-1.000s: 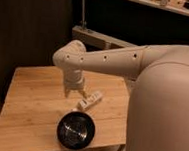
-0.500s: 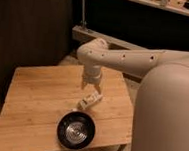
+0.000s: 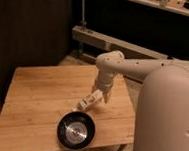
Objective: Place the bottle in the ceramic bowl
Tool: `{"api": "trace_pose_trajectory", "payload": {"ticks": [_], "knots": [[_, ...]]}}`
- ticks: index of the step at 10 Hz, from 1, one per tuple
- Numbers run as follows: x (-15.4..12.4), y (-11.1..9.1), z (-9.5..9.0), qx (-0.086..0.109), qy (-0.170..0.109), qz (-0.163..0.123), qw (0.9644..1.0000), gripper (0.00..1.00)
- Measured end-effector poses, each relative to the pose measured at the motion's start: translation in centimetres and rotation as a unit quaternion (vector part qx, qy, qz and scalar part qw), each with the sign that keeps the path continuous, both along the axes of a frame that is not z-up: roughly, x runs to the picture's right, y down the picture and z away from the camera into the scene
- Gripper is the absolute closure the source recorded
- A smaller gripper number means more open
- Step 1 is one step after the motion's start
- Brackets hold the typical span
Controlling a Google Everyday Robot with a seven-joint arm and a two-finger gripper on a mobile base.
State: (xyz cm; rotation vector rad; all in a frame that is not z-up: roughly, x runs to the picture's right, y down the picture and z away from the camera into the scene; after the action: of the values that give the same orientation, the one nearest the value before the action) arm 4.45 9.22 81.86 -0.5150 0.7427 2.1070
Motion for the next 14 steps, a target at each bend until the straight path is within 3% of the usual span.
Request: {"api": "trace_pose_trajectory", "payload": {"ticks": [8, 14], "knots": [[-3.5, -1.9, 2.1, 0.011, -0.027, -0.017, 0.9994, 0.35], [-4.8, 1.0, 5.0, -0.013, -0.043, -0.034, 0.9984, 0.35]]}}
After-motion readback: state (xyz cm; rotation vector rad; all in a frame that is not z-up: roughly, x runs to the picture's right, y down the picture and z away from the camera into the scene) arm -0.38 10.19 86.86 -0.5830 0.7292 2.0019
